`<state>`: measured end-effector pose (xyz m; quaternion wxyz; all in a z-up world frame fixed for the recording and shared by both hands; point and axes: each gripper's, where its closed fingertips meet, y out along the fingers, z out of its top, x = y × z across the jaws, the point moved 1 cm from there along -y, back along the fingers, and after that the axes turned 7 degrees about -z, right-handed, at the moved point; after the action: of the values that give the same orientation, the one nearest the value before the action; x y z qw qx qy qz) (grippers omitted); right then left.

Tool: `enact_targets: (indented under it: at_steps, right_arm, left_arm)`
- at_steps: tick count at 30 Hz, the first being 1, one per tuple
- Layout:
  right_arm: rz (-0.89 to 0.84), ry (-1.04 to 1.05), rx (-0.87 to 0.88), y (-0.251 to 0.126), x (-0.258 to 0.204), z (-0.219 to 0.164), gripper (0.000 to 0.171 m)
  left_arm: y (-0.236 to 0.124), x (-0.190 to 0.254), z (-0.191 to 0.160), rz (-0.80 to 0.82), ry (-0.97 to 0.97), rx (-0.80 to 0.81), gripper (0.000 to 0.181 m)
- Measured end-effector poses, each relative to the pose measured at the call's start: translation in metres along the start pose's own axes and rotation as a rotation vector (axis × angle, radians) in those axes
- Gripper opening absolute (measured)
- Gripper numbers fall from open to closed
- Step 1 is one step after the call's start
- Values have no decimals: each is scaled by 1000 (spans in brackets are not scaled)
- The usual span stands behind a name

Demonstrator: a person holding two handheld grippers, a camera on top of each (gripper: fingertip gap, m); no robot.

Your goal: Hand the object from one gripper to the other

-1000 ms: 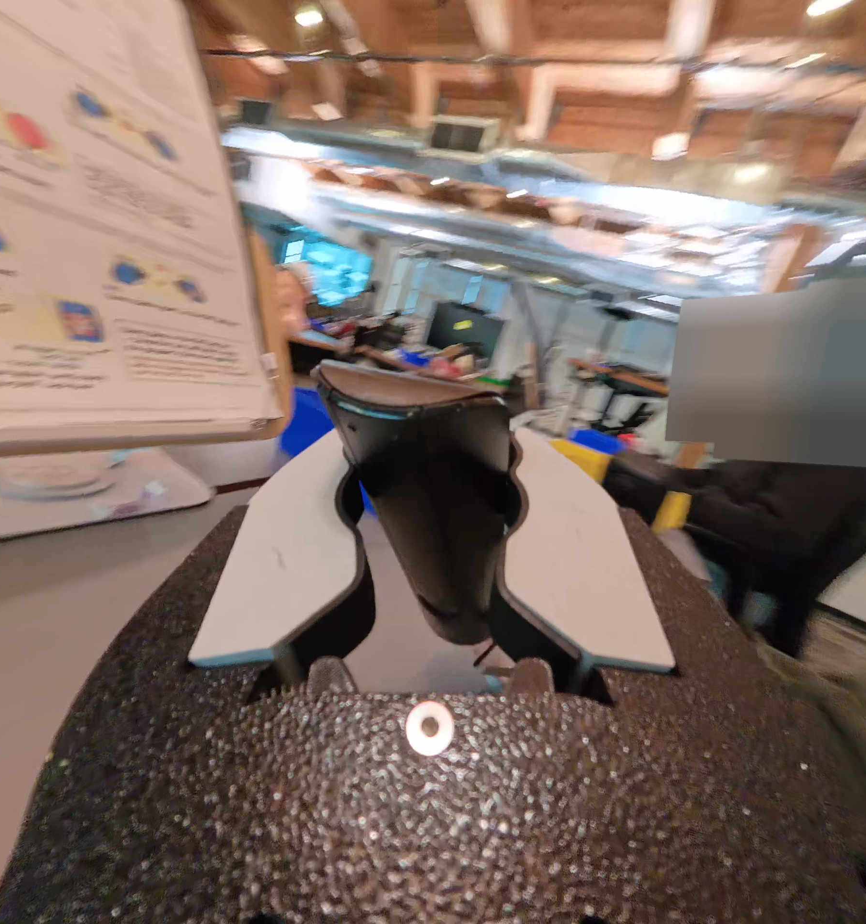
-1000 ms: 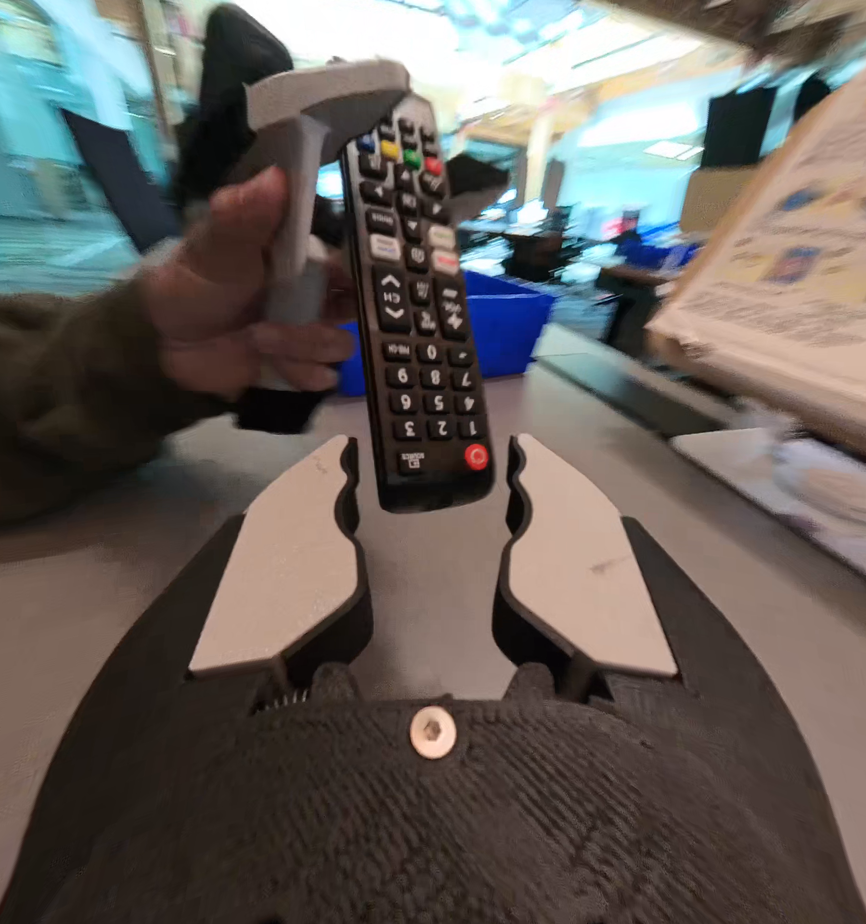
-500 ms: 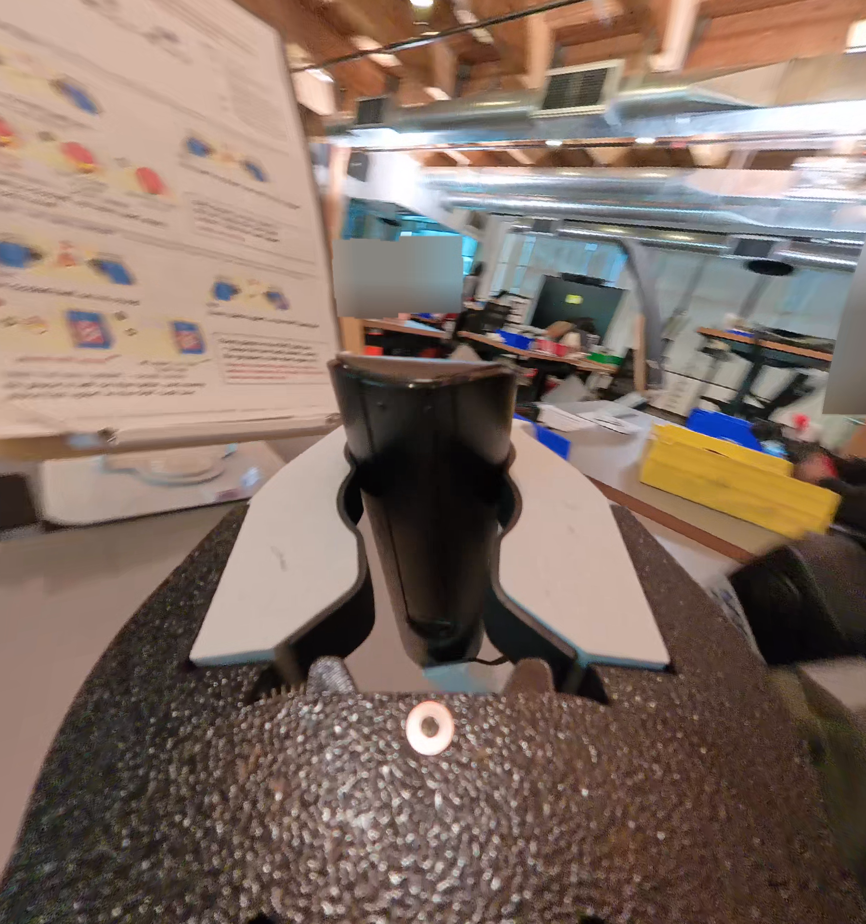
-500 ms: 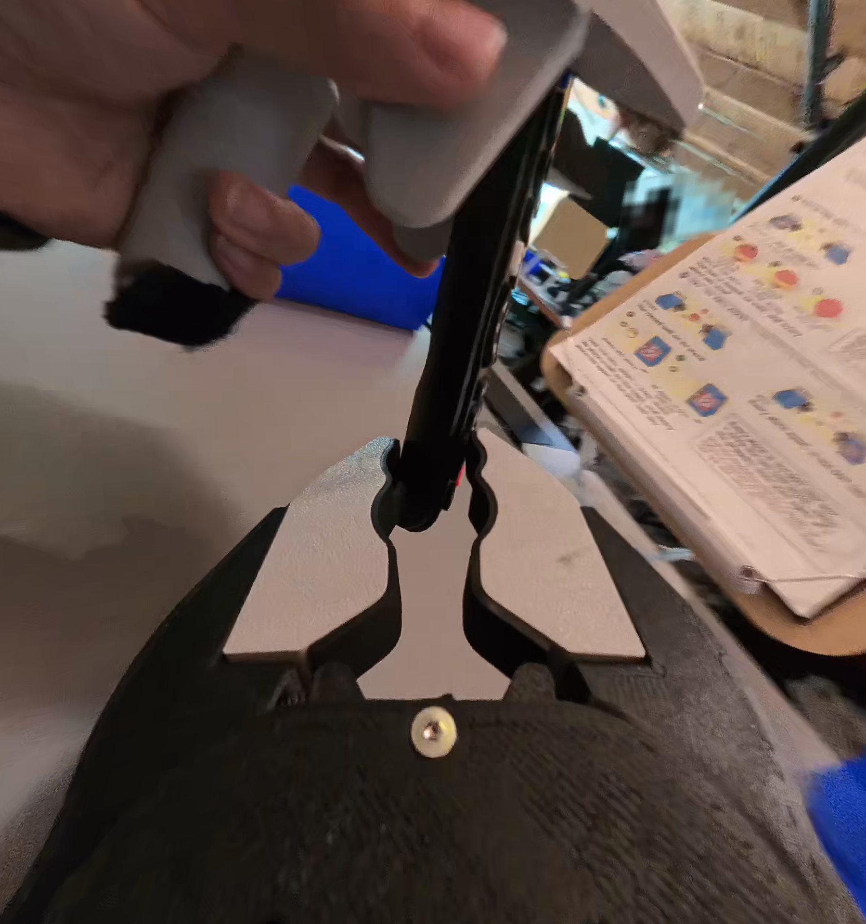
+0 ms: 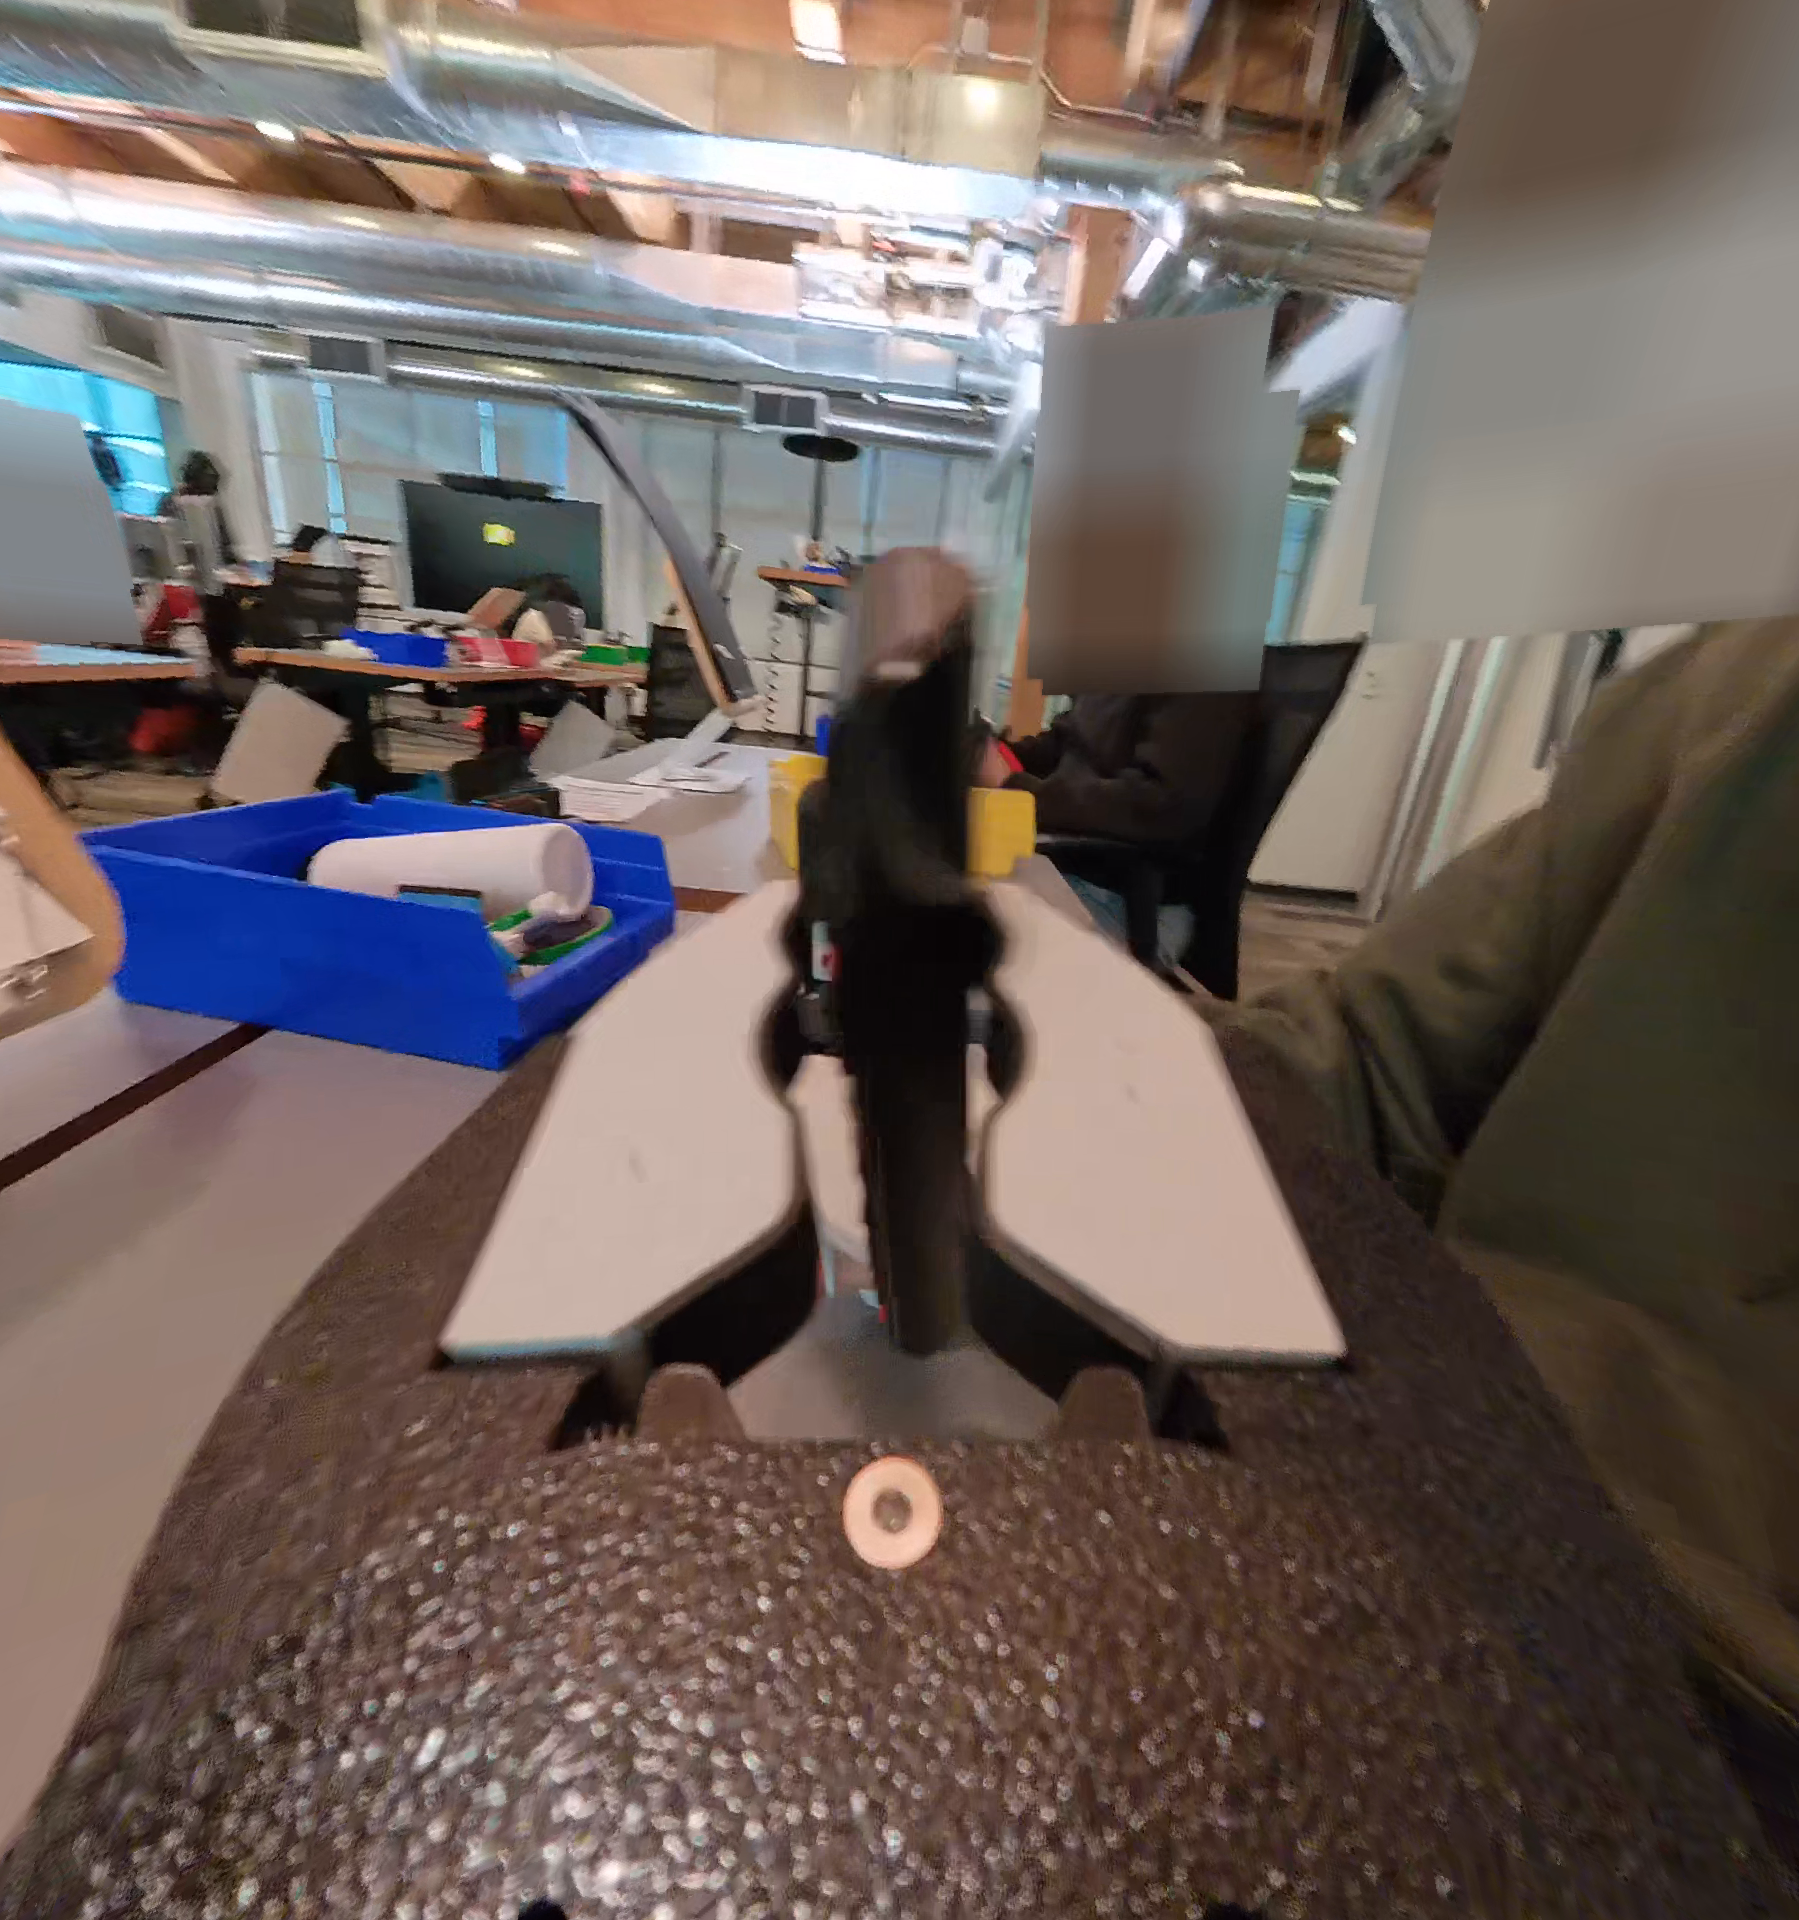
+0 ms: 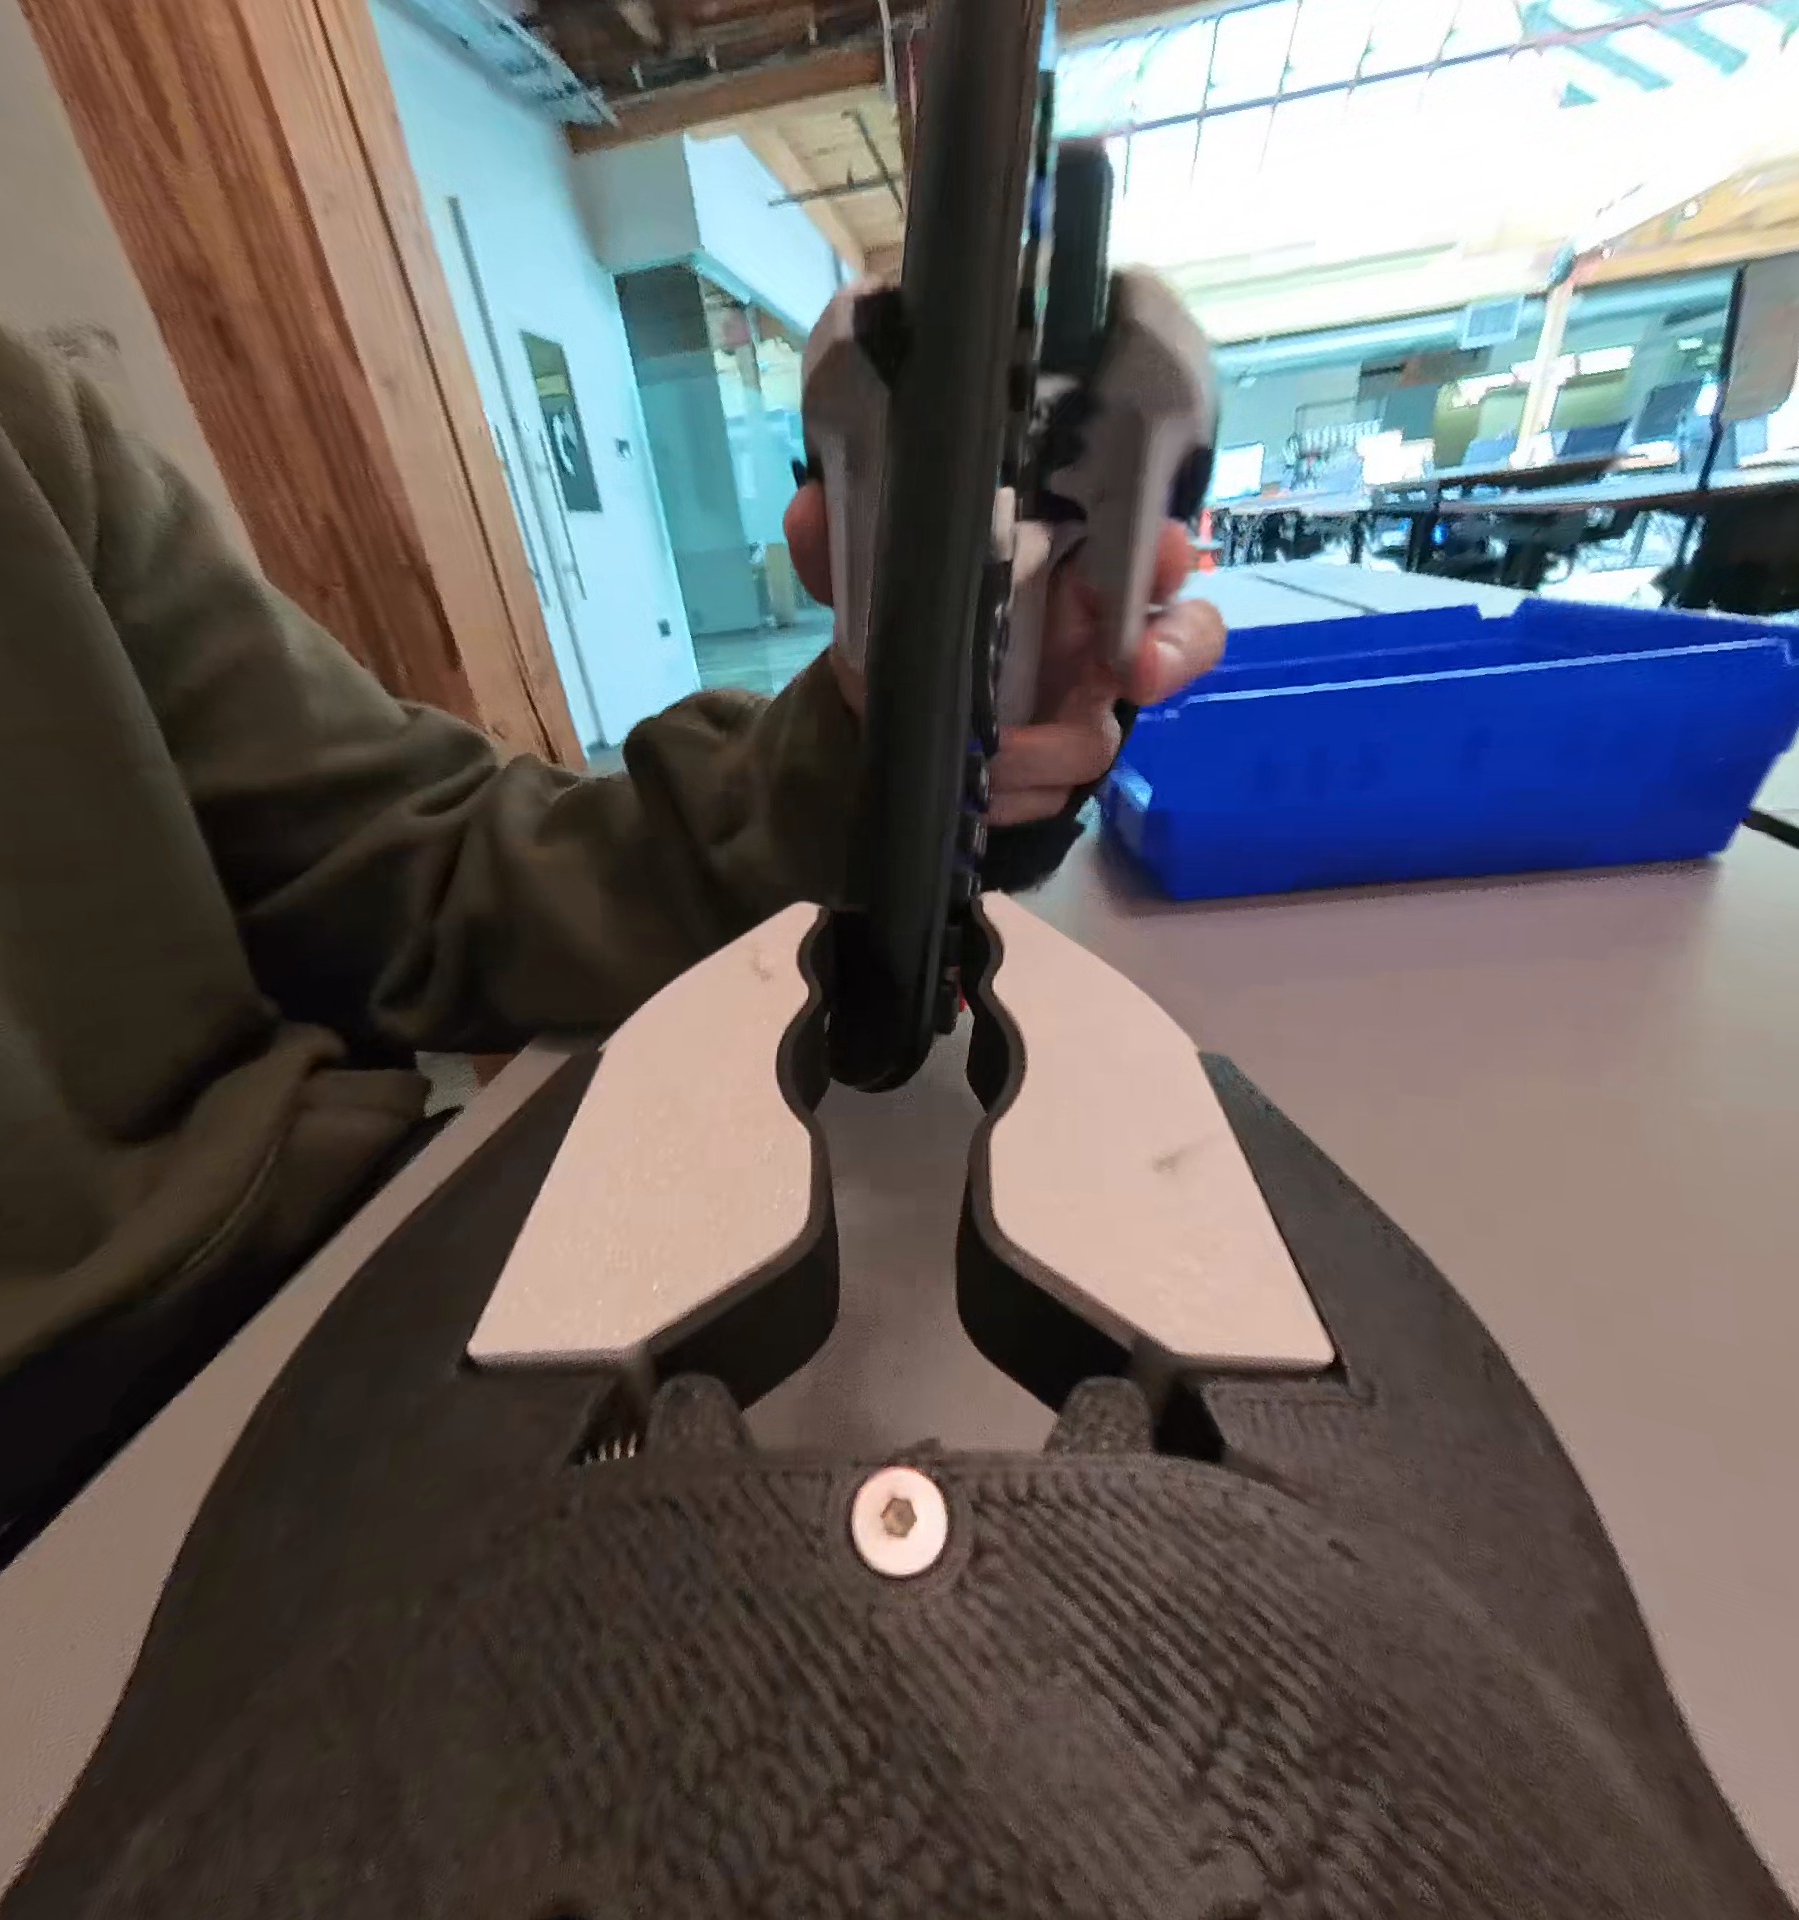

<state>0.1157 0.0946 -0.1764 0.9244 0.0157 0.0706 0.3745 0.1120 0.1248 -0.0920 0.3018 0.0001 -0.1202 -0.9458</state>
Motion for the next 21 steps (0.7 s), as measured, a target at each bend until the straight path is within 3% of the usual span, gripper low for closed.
enact_targets:
  at_steps: [2, 4, 7, 9, 12, 14, 18, 21]
  right_arm:
    - [-52, -12, -23, 2, 7, -5, 23]
    - [-231, -47, -39, -1, 31, -8, 27]
    - [-577, -287, 11, -14, 60, 3, 54]
    - [-752, -515, -24, -19, 67, 8, 66]
    - [-851, -705, -160, -11, 70, 0, 75]
    - [-913, -742, -208, -10, 75, -4, 67]
    - [-949, -723, -255, -14, 81, -2, 55]
    - [-847, -630, -253, -11, 78, 1, 53]
  left_arm:
    - [2, -6, -3, 49, 30, -53, 25]
    - [1, -24, -6, 202, 53, -95, 25]
    - [-8, -57, -2, 539, 17, -21, 24]
    - [-9, -63, -3, 657, -36, 33, 24]
    - [3, -58, -5, 696, -46, 64, 23]
    - [7, -54, -3, 710, -31, 87, 23]
    - [10, -53, -3, 735, 9, 87, 24]
    - [19, -44, 2, 613, 55, 89, 29]
